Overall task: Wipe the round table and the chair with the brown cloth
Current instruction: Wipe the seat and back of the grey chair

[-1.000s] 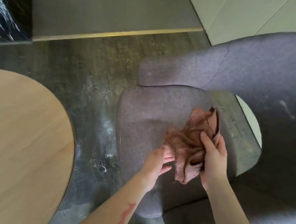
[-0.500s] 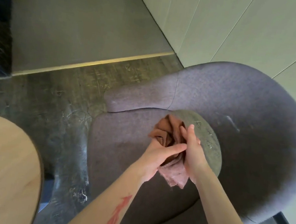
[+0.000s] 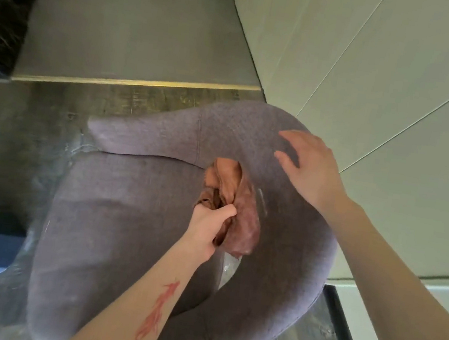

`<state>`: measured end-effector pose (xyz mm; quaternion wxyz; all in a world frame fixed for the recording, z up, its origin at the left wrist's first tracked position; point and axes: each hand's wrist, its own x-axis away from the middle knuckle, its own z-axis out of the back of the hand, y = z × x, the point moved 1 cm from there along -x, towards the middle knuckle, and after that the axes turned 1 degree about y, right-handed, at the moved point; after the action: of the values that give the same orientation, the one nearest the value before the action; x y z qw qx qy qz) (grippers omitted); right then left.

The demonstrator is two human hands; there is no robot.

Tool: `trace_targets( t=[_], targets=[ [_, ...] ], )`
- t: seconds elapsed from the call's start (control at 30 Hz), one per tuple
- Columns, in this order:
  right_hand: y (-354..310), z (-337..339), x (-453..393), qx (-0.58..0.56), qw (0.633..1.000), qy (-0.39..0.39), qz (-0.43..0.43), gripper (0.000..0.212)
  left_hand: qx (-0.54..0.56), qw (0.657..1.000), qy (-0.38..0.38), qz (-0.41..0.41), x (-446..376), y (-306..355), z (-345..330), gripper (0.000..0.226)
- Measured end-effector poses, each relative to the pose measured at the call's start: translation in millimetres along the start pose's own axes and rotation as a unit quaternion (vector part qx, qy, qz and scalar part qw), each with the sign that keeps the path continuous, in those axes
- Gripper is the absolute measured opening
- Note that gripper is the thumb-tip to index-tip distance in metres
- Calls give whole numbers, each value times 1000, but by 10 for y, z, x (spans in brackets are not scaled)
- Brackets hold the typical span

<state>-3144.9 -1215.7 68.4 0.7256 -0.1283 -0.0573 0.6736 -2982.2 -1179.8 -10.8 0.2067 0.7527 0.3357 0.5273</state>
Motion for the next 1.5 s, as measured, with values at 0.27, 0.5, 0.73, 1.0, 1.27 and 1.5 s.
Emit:
trace_targets(
  t=[0.27, 0.5, 0.73, 1.0, 1.27, 1.5],
  targets=[
    [421, -148, -366, 59, 988, -143, -7, 65, 0, 994, 62, -87, -270, 82, -170, 27],
    [432, -106, -410, -9, 991, -121, -61, 65, -18, 989, 114, -97, -503, -167, -246, 25],
    [434, -134, -397, -29, 992, -100, -78, 62, -112, 980, 68, -148, -732, -347, -532, 24],
    [434, -136, -394, -48, 992, -82, -80, 61, -320, 938, 31, -128, -873, -638, -500, 31],
    [424, -129, -379, -23, 993, -79, -80, 60, -407, 906, 65, -93, -1164, -997, -223, 46],
    [374, -117, -365, -21, 993, -83, -84, 58, -356, 919, 169, 8, -973, -762, 179, 46]
  ],
)
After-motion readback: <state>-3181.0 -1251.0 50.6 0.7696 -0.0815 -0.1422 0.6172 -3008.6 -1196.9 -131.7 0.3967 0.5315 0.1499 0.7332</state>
